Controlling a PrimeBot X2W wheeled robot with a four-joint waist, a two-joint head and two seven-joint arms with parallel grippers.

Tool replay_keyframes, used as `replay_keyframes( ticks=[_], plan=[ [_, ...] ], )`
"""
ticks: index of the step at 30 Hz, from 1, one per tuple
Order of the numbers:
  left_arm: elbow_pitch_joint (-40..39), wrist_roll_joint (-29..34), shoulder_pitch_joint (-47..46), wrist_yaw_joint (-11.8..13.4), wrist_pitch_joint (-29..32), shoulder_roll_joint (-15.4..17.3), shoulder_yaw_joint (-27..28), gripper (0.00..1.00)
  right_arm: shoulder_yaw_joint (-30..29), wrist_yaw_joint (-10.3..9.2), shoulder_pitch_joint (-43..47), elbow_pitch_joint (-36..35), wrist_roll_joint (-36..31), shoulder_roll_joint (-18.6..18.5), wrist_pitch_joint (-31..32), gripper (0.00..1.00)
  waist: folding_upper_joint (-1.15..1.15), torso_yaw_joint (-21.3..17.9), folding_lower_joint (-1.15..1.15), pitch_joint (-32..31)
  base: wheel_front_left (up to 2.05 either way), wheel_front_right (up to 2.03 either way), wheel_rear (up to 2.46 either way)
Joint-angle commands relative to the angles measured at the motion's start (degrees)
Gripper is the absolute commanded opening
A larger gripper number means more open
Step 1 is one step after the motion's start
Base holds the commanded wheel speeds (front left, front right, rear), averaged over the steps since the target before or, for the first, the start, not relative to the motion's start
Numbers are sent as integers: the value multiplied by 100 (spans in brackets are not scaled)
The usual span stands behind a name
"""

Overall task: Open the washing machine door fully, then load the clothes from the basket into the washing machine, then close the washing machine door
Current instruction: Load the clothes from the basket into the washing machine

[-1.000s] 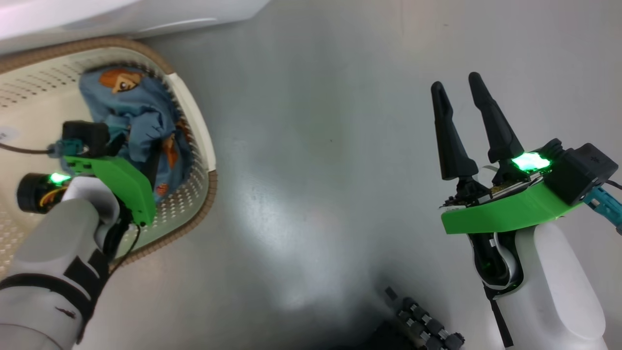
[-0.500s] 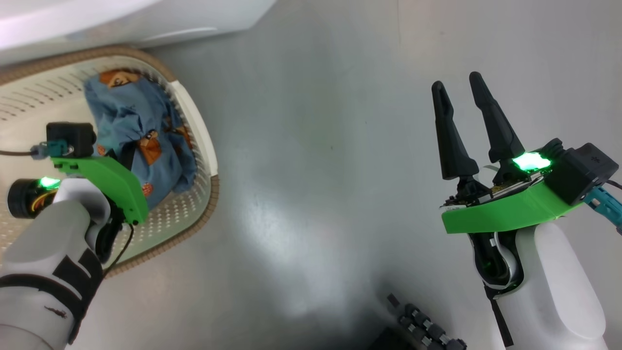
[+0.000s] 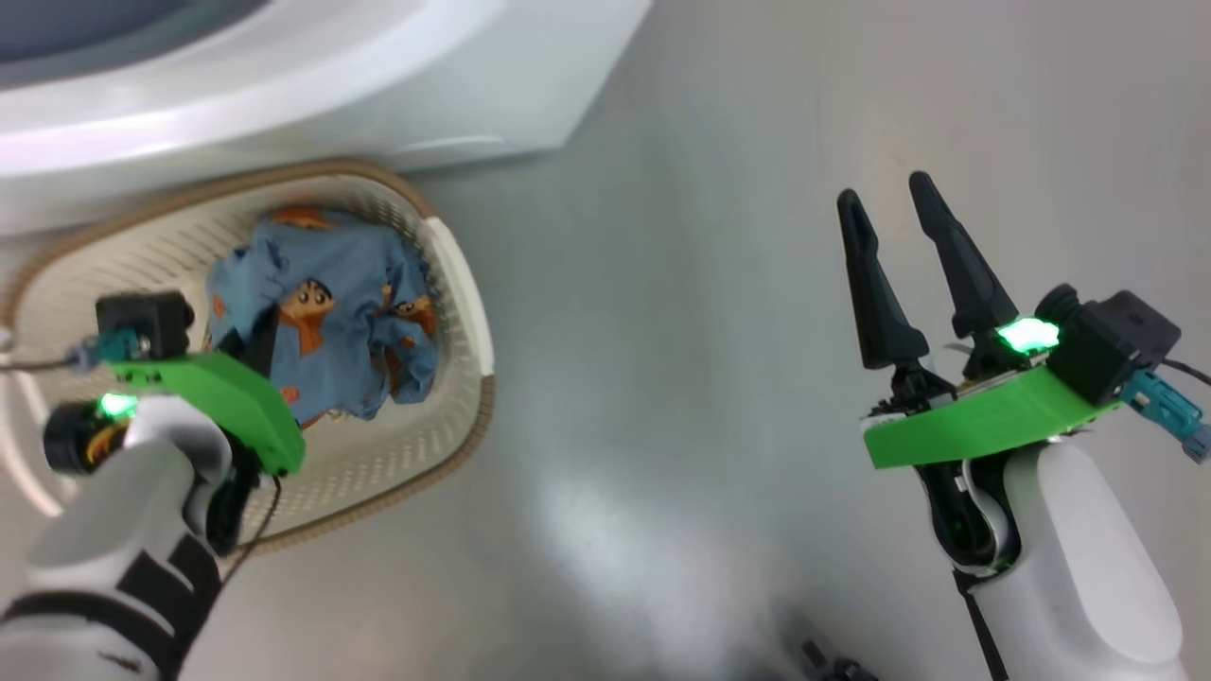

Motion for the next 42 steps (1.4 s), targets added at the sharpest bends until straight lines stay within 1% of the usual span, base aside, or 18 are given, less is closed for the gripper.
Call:
replay_keyframes(
  ticks=[1,7,13,14,19,20,23,34,42],
  plan=[
    [-151,176,290,-9,-76,145,366,0,76,9,304,-73,-55,-66,-27,100,0,349,0,-449,0,0,0],
    [-556,835,955,-9,-77,-10,1256,0,71,9,604,52,-42,-269,-27,100,0,604,0,-1030,0,0,0],
    [-927,1455,1591,-9,-77,-141,2031,0,64,9,893,142,1,-447,-27,100,0,787,0,-1590,0,0,0],
    [-1062,1637,1783,-9,-77,-180,2269,0,59,9,992,163,14,-488,-27,100,0,836,0,-1765,0,0,0],
    [-1439,2064,2230,-9,-77,-244,2779,0,43,9,1254,207,52,-562,-27,100,0,923,0,-2166,0,0,0],
    [-1439,2064,2230,-9,-77,-244,2779,0,43,9,1254,207,52,-562,-27,100,0,923,0,-2166,0,0,0],
    [-1695,2301,2498,-9,-77,-275,3080,0,47,9,1413,241,74,-599,-27,100,0,951,0,-2399,0,0,0],
    [-2864,3060,3475,-9,-77,-387,4064,0,-94,9,1945,252,147,-722,-27,100,0,1031,0,-3009,0,0,0],
    [-3760,3512,4219,-9,-77,-609,4801,0,-283,9,2243,222,178,-774,-27,100,0,1115,0,-3287,0,0,0]
  ],
)
